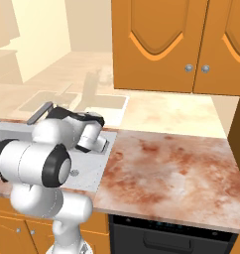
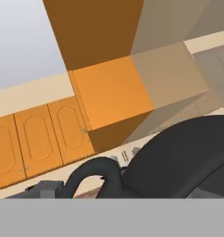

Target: Dump the broccoli from the pot into the sink. Then turn on the water and wash the broccoli. Then turn off the water and put the broccoli back in the pot.

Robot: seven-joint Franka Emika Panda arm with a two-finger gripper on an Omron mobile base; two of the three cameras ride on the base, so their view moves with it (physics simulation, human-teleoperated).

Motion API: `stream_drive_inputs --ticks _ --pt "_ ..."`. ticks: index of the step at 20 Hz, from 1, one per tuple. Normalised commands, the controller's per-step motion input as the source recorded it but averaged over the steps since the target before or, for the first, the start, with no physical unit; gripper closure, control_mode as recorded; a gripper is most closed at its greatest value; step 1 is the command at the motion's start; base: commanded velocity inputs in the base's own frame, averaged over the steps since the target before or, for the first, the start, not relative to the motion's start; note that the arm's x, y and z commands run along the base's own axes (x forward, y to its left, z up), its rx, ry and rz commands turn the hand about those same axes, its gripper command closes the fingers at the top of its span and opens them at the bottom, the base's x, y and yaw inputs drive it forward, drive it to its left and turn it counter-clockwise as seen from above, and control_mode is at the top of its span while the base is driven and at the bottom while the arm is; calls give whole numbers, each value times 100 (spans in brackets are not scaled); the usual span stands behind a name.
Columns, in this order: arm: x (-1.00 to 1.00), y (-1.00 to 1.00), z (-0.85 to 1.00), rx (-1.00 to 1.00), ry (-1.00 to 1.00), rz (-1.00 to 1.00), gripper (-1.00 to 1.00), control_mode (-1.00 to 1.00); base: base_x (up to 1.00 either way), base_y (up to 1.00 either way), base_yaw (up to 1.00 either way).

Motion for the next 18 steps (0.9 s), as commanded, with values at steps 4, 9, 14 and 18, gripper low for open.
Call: stream_drive_inputs --ticks 4,9,14,18 --pt "0 -15 2 14 0 0 100 -100 0 0 0" --pt "0 -24 23 1 0 -2 100 -100 0 0 0" --pt "-6 -26 26 0 0 -3 100 -100 0 0 0" --pt "-15 -4 16 0 0 -1 100 -100 0 0 0"
